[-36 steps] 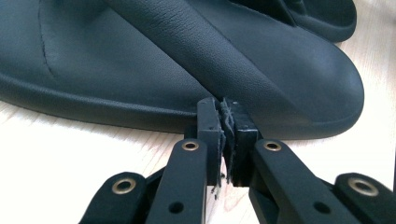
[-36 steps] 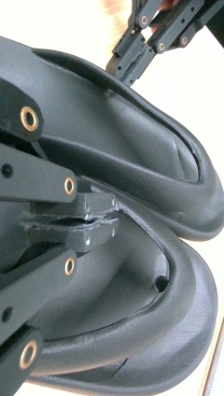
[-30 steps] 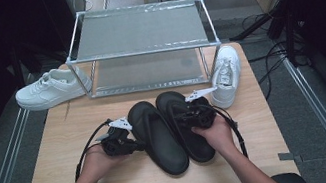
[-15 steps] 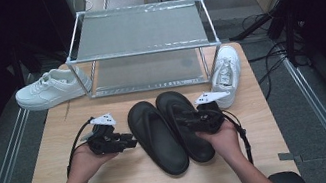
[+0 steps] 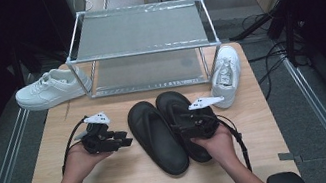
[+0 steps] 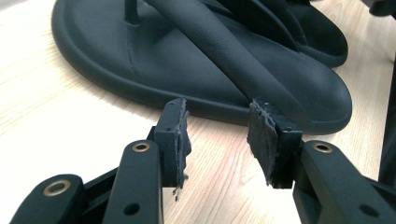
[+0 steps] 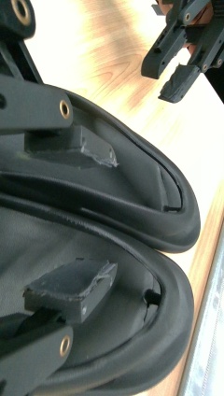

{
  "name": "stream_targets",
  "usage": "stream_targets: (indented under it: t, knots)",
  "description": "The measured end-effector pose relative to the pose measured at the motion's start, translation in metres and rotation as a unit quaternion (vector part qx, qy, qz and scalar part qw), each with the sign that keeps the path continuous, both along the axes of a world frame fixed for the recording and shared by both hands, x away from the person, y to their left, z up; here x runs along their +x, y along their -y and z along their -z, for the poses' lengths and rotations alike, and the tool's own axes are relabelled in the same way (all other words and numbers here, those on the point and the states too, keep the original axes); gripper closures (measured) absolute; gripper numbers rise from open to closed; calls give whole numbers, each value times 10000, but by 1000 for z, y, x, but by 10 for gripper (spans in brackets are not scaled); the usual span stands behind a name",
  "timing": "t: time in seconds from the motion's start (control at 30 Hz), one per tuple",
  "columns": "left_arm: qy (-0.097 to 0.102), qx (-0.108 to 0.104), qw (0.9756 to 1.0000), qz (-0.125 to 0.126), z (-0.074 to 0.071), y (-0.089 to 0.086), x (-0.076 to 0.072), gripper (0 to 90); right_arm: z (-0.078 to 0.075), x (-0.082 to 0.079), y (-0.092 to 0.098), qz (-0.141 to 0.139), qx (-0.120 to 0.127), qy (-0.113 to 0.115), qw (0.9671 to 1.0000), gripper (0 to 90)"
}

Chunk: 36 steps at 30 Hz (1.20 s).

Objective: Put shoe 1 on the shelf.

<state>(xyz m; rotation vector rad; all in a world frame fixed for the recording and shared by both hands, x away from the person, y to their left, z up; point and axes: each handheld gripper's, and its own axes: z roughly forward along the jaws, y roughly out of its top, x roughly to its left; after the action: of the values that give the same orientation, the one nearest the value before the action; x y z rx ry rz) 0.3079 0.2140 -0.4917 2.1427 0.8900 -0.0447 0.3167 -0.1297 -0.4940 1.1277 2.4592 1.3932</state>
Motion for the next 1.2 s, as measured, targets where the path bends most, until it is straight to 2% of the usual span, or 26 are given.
stream_targets:
  t: [0.23,0.53,0.87,0.93,1.2]
  knots:
    - [36,45,9999,-131,-1,-4,0,550,4,-2,-9,40,-24,31,10000,394]
    - [96,84,9996,-241,1,-9,3,455,14,1,-24,116,-206,82,9997,384]
    - [176,61,9993,-330,-2,-15,7,409,23,3,-32,303,-334,85,9989,412]
    - [148,-17,9993,-356,-2,-18,9,403,25,3,-34,320,-342,60,9989,413]
    - [169,-41,9991,-391,-3,-22,14,401,33,-1,-39,407,-465,214,9979,457]
